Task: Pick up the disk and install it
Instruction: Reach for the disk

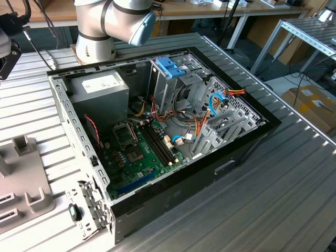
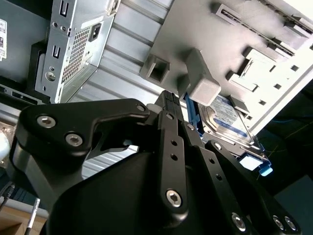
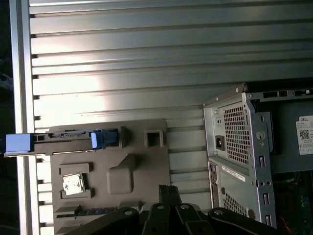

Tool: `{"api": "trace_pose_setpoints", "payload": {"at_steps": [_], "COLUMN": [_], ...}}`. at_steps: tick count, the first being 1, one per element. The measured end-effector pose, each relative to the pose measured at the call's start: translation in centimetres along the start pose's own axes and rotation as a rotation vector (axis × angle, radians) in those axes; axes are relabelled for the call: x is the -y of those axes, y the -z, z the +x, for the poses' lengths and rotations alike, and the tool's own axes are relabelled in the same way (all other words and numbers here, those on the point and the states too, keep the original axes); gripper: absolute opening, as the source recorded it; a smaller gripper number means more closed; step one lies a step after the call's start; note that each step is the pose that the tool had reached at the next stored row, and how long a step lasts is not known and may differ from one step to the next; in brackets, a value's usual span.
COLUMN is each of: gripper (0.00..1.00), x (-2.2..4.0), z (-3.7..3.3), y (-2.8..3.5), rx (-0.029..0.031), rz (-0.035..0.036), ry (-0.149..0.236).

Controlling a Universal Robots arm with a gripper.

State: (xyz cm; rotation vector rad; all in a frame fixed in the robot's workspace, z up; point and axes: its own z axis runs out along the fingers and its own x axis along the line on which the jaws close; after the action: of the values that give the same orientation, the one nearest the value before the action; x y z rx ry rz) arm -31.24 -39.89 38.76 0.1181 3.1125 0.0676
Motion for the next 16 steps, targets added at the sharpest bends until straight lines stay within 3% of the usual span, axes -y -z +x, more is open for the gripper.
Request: {"api": "trace_pose_setpoints", "payload": {"at_steps": [9,16], "gripper": [0.11,0.11], "x": [0.06,0.08], "z": [0.95,1.12], "y": [-0.02,-0.02], "rx": [0.0000,0.0000], "rz": [0.0000,0.0000], "ry": [0.000,0.000]}}
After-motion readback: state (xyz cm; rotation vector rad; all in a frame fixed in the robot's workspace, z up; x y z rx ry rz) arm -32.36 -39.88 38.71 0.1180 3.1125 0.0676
